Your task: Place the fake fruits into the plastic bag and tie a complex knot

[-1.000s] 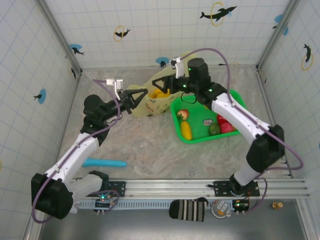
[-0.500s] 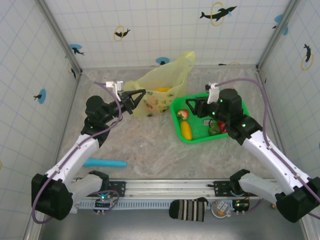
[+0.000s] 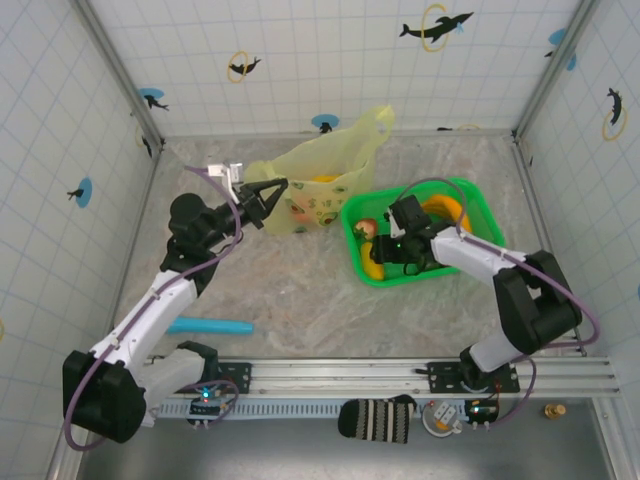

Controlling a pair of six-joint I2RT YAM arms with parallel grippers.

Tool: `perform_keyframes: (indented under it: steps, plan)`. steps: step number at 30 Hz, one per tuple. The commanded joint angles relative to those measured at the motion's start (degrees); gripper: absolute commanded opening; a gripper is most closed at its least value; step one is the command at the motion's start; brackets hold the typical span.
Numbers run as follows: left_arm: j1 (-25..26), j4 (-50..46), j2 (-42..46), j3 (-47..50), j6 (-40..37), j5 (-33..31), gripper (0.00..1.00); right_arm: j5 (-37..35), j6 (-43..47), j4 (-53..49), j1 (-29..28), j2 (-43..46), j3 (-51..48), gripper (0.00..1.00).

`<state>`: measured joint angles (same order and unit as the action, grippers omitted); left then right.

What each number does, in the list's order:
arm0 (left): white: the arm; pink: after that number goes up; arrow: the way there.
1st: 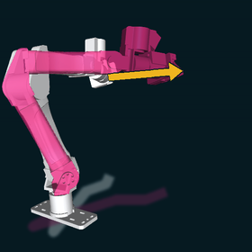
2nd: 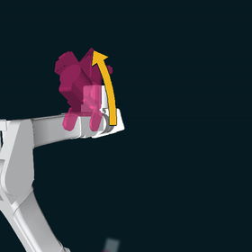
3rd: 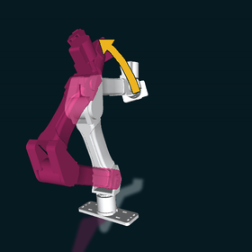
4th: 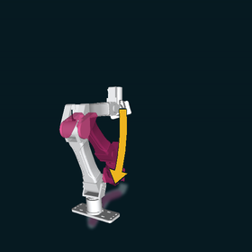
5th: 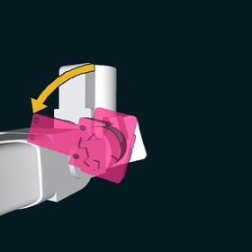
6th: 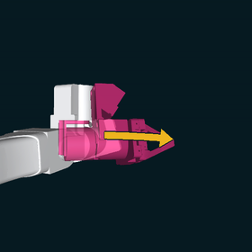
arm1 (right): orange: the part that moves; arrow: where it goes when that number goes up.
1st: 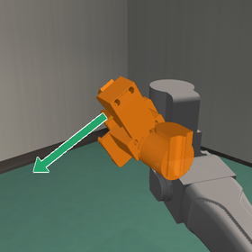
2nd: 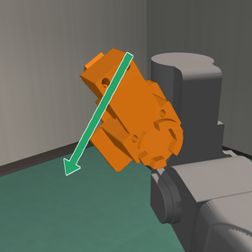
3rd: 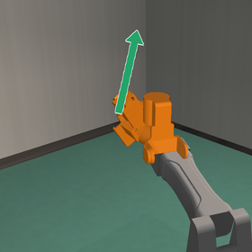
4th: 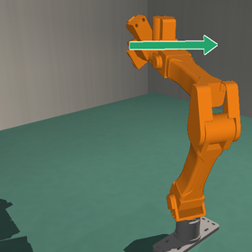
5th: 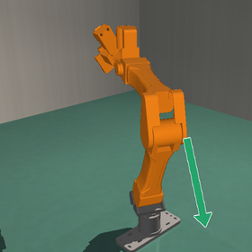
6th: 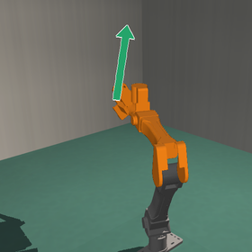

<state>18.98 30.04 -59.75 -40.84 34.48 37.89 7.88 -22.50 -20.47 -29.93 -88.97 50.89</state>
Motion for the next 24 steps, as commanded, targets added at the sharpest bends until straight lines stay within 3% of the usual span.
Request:
perform_keyframes:
  steps: [1, 5, 12, 24]
  plan:
    - [-0.8, 2.0, 1.1, 0.9, 0.0, 0.6, 0.0, 2.5, 1.4, 0.4, -0.1, -2.2, 2.7, 0.72]
    - [-1.0, 2.2, 1.0, 0.9, 0.1, 0.7, 0.0, 0.7, 2.0, 1.0, -0.1, -5.1, 3.3, 0.71]
    - [-1.0, 2.7, 0.7, 1.2, 0.4, 0.9, 0.0, -2.8, 3.3, 0.5, -0.1, -7.0, 3.9, 0.62]
    - [-1.0, 3.3, 0.5, 1.4, 0.8, 1.0, 0.0, -4.3, 3.9, -1.3, 2.5, 9.0, 2.8, 0.53]
